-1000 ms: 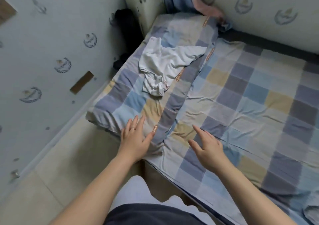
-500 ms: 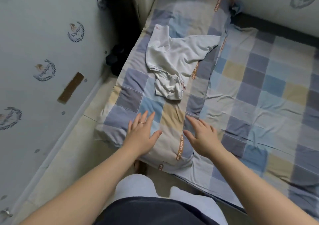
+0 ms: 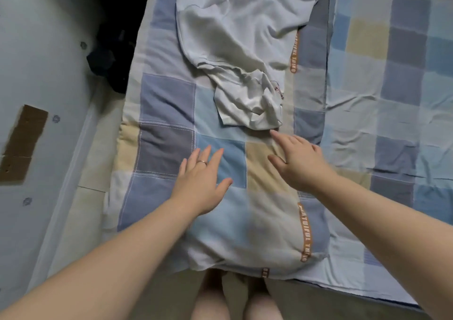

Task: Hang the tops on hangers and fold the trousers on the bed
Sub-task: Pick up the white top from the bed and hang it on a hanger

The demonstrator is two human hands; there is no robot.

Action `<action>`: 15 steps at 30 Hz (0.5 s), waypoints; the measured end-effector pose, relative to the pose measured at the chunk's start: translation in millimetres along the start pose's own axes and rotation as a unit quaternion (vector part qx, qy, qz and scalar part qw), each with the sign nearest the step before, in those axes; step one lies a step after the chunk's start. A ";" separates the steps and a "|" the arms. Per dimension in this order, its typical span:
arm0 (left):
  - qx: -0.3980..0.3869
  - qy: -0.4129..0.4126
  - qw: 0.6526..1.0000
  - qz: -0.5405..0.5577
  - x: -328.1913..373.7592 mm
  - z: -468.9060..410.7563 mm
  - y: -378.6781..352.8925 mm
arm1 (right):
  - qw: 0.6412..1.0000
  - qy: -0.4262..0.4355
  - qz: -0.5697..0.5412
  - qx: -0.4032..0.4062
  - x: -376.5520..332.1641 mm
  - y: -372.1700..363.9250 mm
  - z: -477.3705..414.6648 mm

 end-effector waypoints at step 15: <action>0.219 -0.003 0.971 -0.094 11.5 -220.1 -12.6 | 0.987 0.032 0.104 0.121 32.6 -64.8 -170.1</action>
Point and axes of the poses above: each hand's wrist, its own z-axis away from the middle knuckle, its own y-axis out of the back of the hand, x = y × z, the point moved 8 cm from there along -z, towards the middle knuckle, and after that the axes turned 1 degree about x, right-handed, at the moved point
